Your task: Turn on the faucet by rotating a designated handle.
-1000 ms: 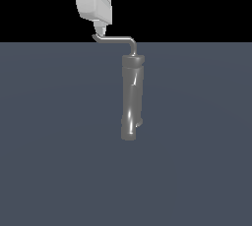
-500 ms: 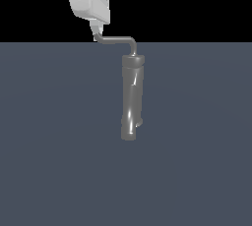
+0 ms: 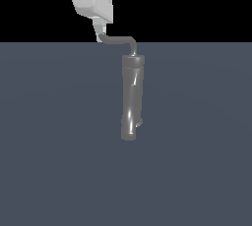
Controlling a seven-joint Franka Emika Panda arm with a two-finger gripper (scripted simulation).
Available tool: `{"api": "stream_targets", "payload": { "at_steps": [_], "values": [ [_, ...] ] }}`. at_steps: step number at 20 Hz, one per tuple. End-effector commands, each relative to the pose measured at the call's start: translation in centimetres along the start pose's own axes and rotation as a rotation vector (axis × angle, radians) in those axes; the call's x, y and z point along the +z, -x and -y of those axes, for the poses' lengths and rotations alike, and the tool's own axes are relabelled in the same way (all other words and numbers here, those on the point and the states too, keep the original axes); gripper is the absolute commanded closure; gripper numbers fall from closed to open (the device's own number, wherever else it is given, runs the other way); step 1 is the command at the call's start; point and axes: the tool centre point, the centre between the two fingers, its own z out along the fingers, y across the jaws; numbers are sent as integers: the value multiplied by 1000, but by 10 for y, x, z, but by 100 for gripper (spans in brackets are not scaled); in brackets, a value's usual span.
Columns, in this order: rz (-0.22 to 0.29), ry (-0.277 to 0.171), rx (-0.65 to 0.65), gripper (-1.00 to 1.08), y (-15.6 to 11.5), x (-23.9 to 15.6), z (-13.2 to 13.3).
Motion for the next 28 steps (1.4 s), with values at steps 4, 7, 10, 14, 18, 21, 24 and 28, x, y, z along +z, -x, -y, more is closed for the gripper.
{"api": "stream_targets", "payload": {
  "at_steps": [4,7,10,14,18,21,24,28],
  "values": [
    [-2,6,9,108,-18,0,-17],
    [-2,6,9,108,-24,0,-25],
    [-2,7,9,108,-31,0,-34],
    [-2,4,0,108,-29,0,-36],
    [-2,5,3,108,-54,0,-39],
    [-2,6,4,108,-72,0,-41],
    [-2,7,6,108,-92,0,-43],
    [-2,8,8,108,-117,-1,-46]
  ]
}}
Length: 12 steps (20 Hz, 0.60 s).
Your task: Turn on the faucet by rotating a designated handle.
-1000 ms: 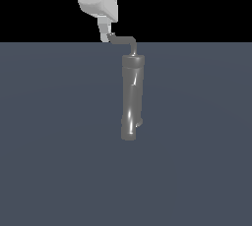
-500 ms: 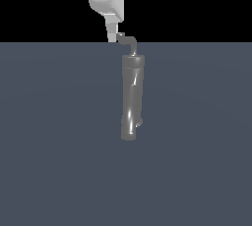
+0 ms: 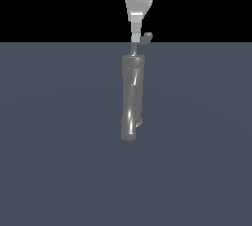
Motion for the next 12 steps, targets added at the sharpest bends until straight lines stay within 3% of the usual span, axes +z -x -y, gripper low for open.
{"api": "stream_targets", "payload": {
  "at_steps": [1,2,12],
  "values": [
    [0,1,43,108,-31,0,-3],
    [0,0,2,108,-5,0,-1],
    [0,0,19,108,-41,0,21]
  ]
}}
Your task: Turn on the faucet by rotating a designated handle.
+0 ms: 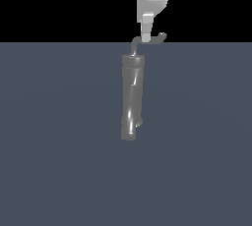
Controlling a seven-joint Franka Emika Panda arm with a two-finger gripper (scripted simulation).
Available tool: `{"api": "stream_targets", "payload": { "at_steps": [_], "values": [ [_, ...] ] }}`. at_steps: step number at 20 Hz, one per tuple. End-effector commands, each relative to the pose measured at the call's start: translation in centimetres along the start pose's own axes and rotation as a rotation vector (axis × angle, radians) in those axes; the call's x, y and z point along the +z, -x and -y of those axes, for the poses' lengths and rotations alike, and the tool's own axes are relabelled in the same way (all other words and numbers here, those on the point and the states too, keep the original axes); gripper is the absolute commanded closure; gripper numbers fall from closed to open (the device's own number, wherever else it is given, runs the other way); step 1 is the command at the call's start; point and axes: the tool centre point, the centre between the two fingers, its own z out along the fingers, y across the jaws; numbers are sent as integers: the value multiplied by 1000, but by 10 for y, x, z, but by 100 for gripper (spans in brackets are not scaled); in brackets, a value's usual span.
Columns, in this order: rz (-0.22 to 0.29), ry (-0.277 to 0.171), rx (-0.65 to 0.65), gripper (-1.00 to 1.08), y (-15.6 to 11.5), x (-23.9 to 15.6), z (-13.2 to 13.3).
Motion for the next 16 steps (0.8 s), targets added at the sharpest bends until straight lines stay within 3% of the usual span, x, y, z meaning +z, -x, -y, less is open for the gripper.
{"api": "stream_targets", "payload": {
  "at_steps": [1,16],
  "values": [
    [-1,-7,27,108,-21,0,8],
    [-1,-7,49,108,-67,0,35]
  ]
}}
